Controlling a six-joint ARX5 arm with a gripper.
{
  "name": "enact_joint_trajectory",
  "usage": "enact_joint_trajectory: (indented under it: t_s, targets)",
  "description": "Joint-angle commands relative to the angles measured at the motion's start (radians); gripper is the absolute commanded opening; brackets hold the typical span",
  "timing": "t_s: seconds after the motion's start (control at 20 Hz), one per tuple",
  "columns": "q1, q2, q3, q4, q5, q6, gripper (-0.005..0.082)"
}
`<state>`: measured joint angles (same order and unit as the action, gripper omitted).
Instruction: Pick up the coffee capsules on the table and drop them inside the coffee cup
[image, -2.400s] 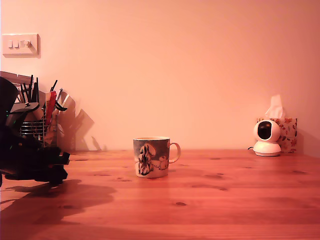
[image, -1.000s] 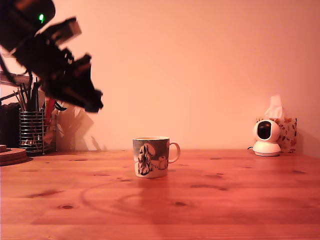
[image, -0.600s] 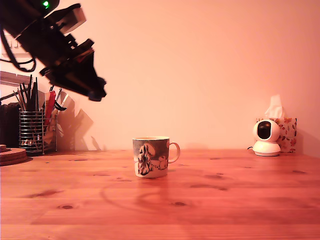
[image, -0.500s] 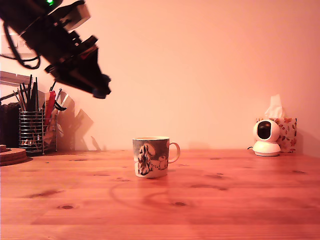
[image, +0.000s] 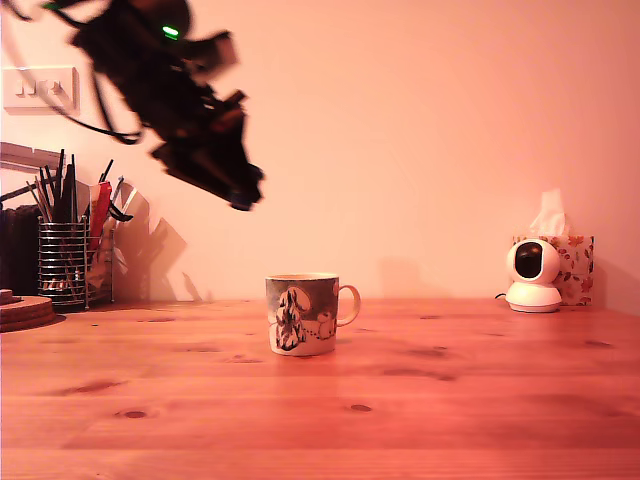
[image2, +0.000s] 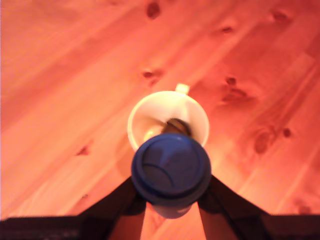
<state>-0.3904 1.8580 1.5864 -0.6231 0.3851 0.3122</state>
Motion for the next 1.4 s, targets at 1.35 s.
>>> enact_joint_trajectory:
  t_s: [1.35]
  targets:
    - [-0.077,0.291,0.222,-0.055,-0.055,0.021,0.0180]
